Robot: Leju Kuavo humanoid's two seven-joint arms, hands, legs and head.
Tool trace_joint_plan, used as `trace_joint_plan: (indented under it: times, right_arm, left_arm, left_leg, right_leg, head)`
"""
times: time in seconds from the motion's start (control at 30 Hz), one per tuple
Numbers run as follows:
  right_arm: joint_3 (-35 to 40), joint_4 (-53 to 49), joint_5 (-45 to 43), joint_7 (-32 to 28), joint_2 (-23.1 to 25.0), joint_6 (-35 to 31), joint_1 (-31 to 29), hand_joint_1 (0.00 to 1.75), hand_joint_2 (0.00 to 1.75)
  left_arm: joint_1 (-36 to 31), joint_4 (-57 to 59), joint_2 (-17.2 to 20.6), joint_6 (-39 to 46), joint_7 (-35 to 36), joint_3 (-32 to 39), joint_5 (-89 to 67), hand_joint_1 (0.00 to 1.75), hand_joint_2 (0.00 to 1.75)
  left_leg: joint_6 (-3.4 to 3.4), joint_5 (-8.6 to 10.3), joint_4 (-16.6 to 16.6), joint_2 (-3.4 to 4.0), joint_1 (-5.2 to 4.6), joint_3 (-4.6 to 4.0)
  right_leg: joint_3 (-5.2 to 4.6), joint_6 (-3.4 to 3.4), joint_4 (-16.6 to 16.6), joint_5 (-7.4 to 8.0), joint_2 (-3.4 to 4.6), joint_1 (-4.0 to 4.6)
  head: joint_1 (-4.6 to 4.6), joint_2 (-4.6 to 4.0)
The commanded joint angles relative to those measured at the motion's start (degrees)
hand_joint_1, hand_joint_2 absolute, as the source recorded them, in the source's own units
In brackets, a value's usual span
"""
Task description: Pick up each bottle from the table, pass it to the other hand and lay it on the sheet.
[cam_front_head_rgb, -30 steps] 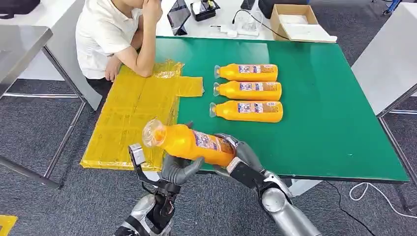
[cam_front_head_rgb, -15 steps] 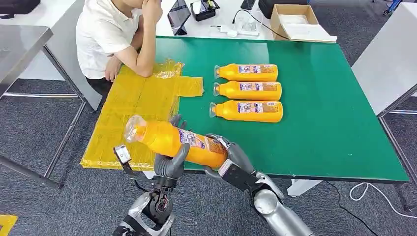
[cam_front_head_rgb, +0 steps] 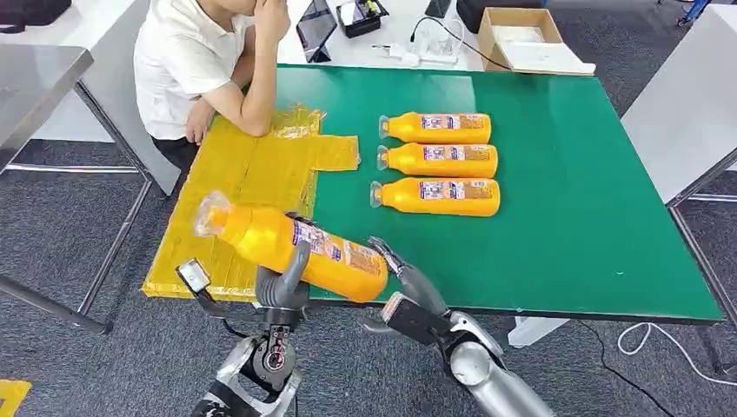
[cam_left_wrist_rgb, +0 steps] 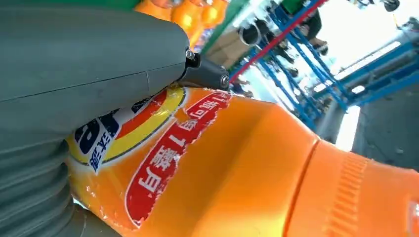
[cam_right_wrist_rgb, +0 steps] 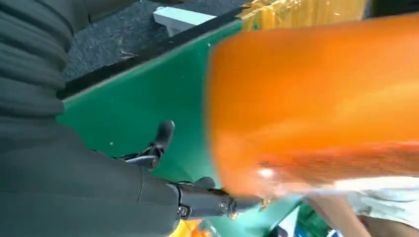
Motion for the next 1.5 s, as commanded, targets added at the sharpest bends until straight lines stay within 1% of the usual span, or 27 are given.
trace_joint_plan:
  times: [0.03, 0.07, 0.1, 0.17, 0.2, 0.27, 0.3, 0.33, 0.37, 0.43, 0.57, 0.6, 0.63, 0.7, 0.73, 0.77, 0.8, 0.87, 0.9, 0.93, 1.1, 1.13, 1.27, 1.3, 1.33, 1.37, 1.5]
  right_arm:
    - [-4.63, -5.83, -3.11, -5.74, 2.85, -8.3, 5.93, 0.0, 1.75]
    - [-5.91, -10.46, -0.99, -4.89, 2.99, -12.71, 7.76, 0.0, 1.75]
    - [-6.73, -13.3, -0.66, -4.25, 2.84, -14.24, 8.93, 0.0, 1.75]
    - [-8.1, -16.93, 1.95, -3.58, 2.04, -18.32, 10.67, 0.0, 1.75]
    - [-8.31, -17.31, 1.87, -3.55, 1.72, -18.22, 10.77, 0.0, 1.75]
    - [-8.34, -17.44, 1.79, -3.46, 1.61, -18.14, 10.96, 0.0, 1.75]
    - [-8.87, -16.78, 2.98, -4.08, 1.84, -19.99, 11.1, 0.0, 1.75]
    - [-9.09, -16.52, 3.65, -4.04, 1.94, -20.58, 11.21, 0.0, 1.75]
    - [-9.7, -15.76, 4.9, -4.52, 2.61, -22.02, 11.31, 0.0, 1.75]
    - [-9.9, -14.16, 4.44, -5.05, 4.24, -21.53, 10.56, 0.0, 1.75]
    - [-9.84, -13.46, 4.38, -4.99, 4.98, -21.51, 10.11, 0.0, 1.75]
    - [-9.84, -13.07, 4.14, -5.4, 5.45, -20.78, 9.98, 0.0, 1.75]
    - [-9.71, -12.74, 4.15, -5.61, 5.93, -20.31, 9.79, 0.0, 1.75]
    - [-9.15, -12.67, 4.38, -5.84, 6.53, -20.09, 9.69, 0.0, 1.75]
    - [-8.97, -12.73, 4.35, -5.96, 6.59, -19.86, 9.59, 0.0, 1.75]
    - [-8.93, -12.79, 4.35, -5.96, 6.64, -19.86, 9.56, 0.0, 1.75]
    - [-9.01, -13.02, 4.09, -6.04, 6.7, -19.56, 9.59, 0.0, 1.75]
    - [-9.28, -13.24, 3.66, -6.11, 6.83, -18.8, 9.51, 0.0, 1.75]
    - [-9.46, -13.06, 3.14, -6.13, 6.99, -17.8, 9.32, 0.0, 1.75]
    - [-9.54, -12.7, 3.09, -6.2, 7.19, -17.44, 9.04, 0.0, 1.75]
    - [-9.54, -12.22, 3.0, -6.24, 7.38, -17.1, 8.92, 0.0, 1.75]
    - [-9.53, -12.1, 3.0, -6.24, 7.39, -17.09, 8.98, 0.0, 1.75]
    - [-9.53, -12.1, 3.0, -6.24, 7.39, -17.09, 8.98, 0.0, 1.75]
    - [-9.53, -12.1, 3.0, -6.24, 7.39, -17.09, 8.98, 0.0, 1.75]
    - [-9.53, -12.1, 3.0, -6.24, 7.39, -17.09, 8.98, 0.0, 1.75]
    - [-9.53, -12.1, 3.0, -6.24, 7.39, -17.09, 8.98, 0.0, 1.75]
    - [-9.53, -12.1, 3.0, -6.24, 7.39, -17.09, 8.98, 0.0, 1.75]
  left_arm:
    - [-0.24, -2.84, 0.17, 0.99, 1.19, 4.71, 3.26, 1.75, 1.75]
    - [-0.56, -2.92, 0.99, 5.42, 0.65, 5.03, -0.19, 1.75, 1.75]
    - [-1.31, -2.33, 1.9, 10.24, -0.63, 4.92, -4.69, 1.75, 1.75]
    - [-4.42, 0.68, 3.69, 21.4, -4.57, 3.75, -17.34, 1.75, 1.75]
    - [-4.92, 1.48, 3.83, 21.2, -4.68, 4.08, -17.13, 1.75, 1.75]
    - [-5.23, 2.01, 3.75, 21.19, -4.68, 4.21, -17.11, 1.75, 1.75]
    - [-7.23, 4.89, 4.52, 31.07, -6.65, 2.29, -27.49, 1.75, 1.75]
    - [-8.29, 6.59, 4.82, 34.85, -5.89, 1.66, -30.91, 1.75, 1.75]
    - [-11.82, 12.94, 5.99, 43.83, -3.0, -0.12, -41.81, 1.75, 1.75]
    - [-16.37, 22.01, 5.91, 51.1, -0.5, 1.76, -54.74, 1.75, 1.75]
    - [-17.24, 23.61, 5.82, 51.13, -0.55, 3.46, -57.51, 1.75, 1.75]
    - [-16.79, 23.96, 2.91, 51.13, 3.89, 13.01, -76.31, 1.75, 1.75]
    - [-17.91, 25.91, 2.0, 51.13, 4.97, 16.6, -80.46, 1.75, 1.75]
    - [-21.33, 30.61, 3.17, 51.13, 7.64, 19.85, -85.69, 1.75, 1.75]
    - [-22.47, 32.14, 3.53, 51.13, 8.38, 20.68, -87.08, 1.75, 1.75]
    - [-22.95, 32.88, 3.77, 51.13, 7.85, 20.95, -86.73, 1.75, 1.75]
    - [-23.52, 33.47, 4.32, 51.13, 11.06, 21.94, -92.2, 1.75, 1.75]
    - [-27.23, 39.99, 6.06, 51.13, 17.63, 22.14, -100.3, 1.75, 1.75]
    - [-30.16, 45.41, 7.5, 50.26, 21.52, 20.18, -103.45, 1.75, 1.75]
    - [-31.84, 47.74, 8.19, 48.79, 22.97, 19.92, -103.91, 1.75, 1.75]
    - [-33.16, 49.03, 8.46, 46.96, 22.35, 20.56, -102.49, 1.75, 1.75]
    - [-33.14, 49.06, 8.17, 47.07, 22.36, 20.54, -102.45, 1.75, 1.75]
    - [-33.14, 49.06, 8.17, 47.07, 22.36, 20.54, -102.45, 1.75, 1.75]
    - [-33.14, 49.06, 8.17, 47.07, 22.36, 20.54, -102.45, 1.75, 1.75]
    - [-33.14, 49.06, 8.17, 47.07, 22.36, 20.54, -102.45, 1.75, 1.75]
    - [-33.14, 49.06, 8.17, 47.07, 22.36, 20.54, -102.45, 1.75, 1.75]
    - [-33.14, 49.06, 8.17, 47.07, 22.36, 20.54, -102.45, 1.75, 1.75]
  left_leg:
    - [-0.18, -0.31, 0.0, 0.09, 0.14, 0.62]
    - [-0.11, -0.14, -0.02, 0.02, 0.05, 0.26]
    - [-0.09, -0.1, 0.0, 0.03, 0.07, 0.16]
    - [-0.12, -0.15, 0.01, 0.08, 0.05, 0.24]
    - [-0.1, -0.07, -0.03, -0.04, 0.02, 0.15]
    - [-0.18, -0.2, 0.03, -0.05, 0.09, 0.42]
    - [-0.1, -0.05, -0.02, -0.04, 0.05, 0.12]
    - [-0.14, -0.11, -0.03, -0.06, 0.06, 0.32]
    - [-0.11, -0.04, -0.04, -0.19, 0.08, 0.24]
    - [-0.07, 0.02, -0.1, -0.11, 0.0, 0.17]
    - [-0.12, 0.0, -0.1, -0.02, 0.05, 0.3]
    - [-0.1, 0.02, -0.08, 0.01, 0.02, 0.2]
    - [-0.17, -0.05, -0.08, 0.07, 0.09, 0.39]
    - [-0.13, -0.02, -0.05, 0.13, 0.05, 0.23]
    - [-0.18, -0.08, -0.03, 0.18, 0.11, 0.37]
    - [-0.15, -0.03, -0.03, 0.13, 0.08, 0.26]
    - [-0.13, 0.0, -0.05, 0.12, 0.04, 0.21]
    - [-0.2, -0.1, -0.02, 0.21, 0.14, 0.42]
    - [-0.23, -0.13, -0.03, 0.2, 0.14, 0.52]
    - [-0.13, 0.01, -0.02, 0.1, 0.09, 0.19]
    - [-0.13, 0.01, 0.01, 0.14, 0.1, 0.14]
    - [-0.18, -0.06, 0.01, 0.19, 0.14, 0.31]
    - [-0.14, 0.04, -0.02, 0.1, 0.09, 0.11]
    - [-0.15, 0.03, -0.02, 0.1, 0.09, 0.14]
    - [-0.24, -0.19, 0.05, 0.19, 0.18, 0.52]
    - [-0.17, -0.01, 0.0, 0.09, 0.11, 0.21]
    - [-0.22, -0.08, 0.03, 0.14, 0.15, 0.34]
  right_leg:
    - [0.61, -0.26, -0.03, -0.27, 0.06, 0.16]
    - [0.25, -0.16, 0.0, -0.14, 0.0, 0.06]
    - [0.16, -0.13, 0.0, -0.09, 0.02, 0.08]
    - [0.2, -0.16, 0.04, -0.14, 0.07, 0.05]
    - [0.15, -0.13, 0.03, -0.1, -0.05, 0.03]
    - [0.42, -0.25, 0.07, -0.23, -0.07, 0.1]
    - [0.11, -0.14, -0.02, -0.06, -0.06, 0.06]
    - [0.3, -0.2, -0.02, -0.14, -0.09, 0.08]
    - [0.28, -0.16, -0.05, -0.11, -0.21, 0.08]
    - [0.16, -0.11, -0.06, -0.03, -0.12, 0.0]
    - [0.28, -0.17, -0.07, -0.03, -0.04, 0.05]
    - [0.18, -0.13, -0.05, 0.0, 0.0, 0.02]
    - [0.36, -0.21, -0.07, -0.05, 0.04, 0.09]
    - [0.18, -0.14, -0.03, 0.0, 0.11, 0.05]
    - [0.32, -0.21, -0.02, -0.04, 0.15, 0.12]
    - [0.22, -0.16, -0.01, -0.02, 0.1, 0.08]
    - [0.15, -0.13, 0.01, 0.0, 0.09, 0.04]
    - [0.35, -0.23, -0.01, -0.07, 0.17, 0.14]
    - [0.46, -0.27, 0.0, -0.11, 0.15, 0.15]
    - [0.14, -0.14, 0.01, 0.0, 0.07, 0.09]
    - [0.1, -0.14, 0.05, 0.01, 0.11, 0.1]
    - [0.26, -0.2, 0.03, -0.04, 0.15, 0.14]
    - [0.08, -0.1, 0.02, 0.01, 0.09, 0.08]
    - [0.12, -0.11, 0.03, -0.01, 0.09, 0.08]
    - [0.48, -0.25, 0.07, -0.18, 0.16, 0.18]
    - [0.2, -0.14, 0.03, -0.04, 0.08, 0.1]
    - [0.33, -0.21, 0.05, -0.09, 0.12, 0.15]
  head:
    - [-0.07, 0.0]
    - [0.0, 0.0]
    - [0.0, 0.0]
    - [0.0, 0.0]
    - [-0.02, 0.0]
    - [-0.02, 0.0]
    - [-0.04, 0.0]
    - [-0.02, 0.0]
    - [0.0, 0.0]
    - [0.0, 0.0]
    - [-0.02, 0.0]
    - [-0.02, 0.0]
    - [0.0, 0.0]
    - [-0.02, 0.0]
    - [0.0, 0.0]
    - [0.0, 0.0]
    - [-0.02, 0.0]
    - [-0.02, 0.0]
    - [-0.02, 0.0]
    - [-0.02, 0.0]
    - [-0.02, 0.0]
    - [-0.02, 0.0]
    - [0.0, 0.0]
    - [0.0, 0.0]
    - [0.0, 0.0]
    - [0.0, 0.0]
    - [-0.02, -0.02]
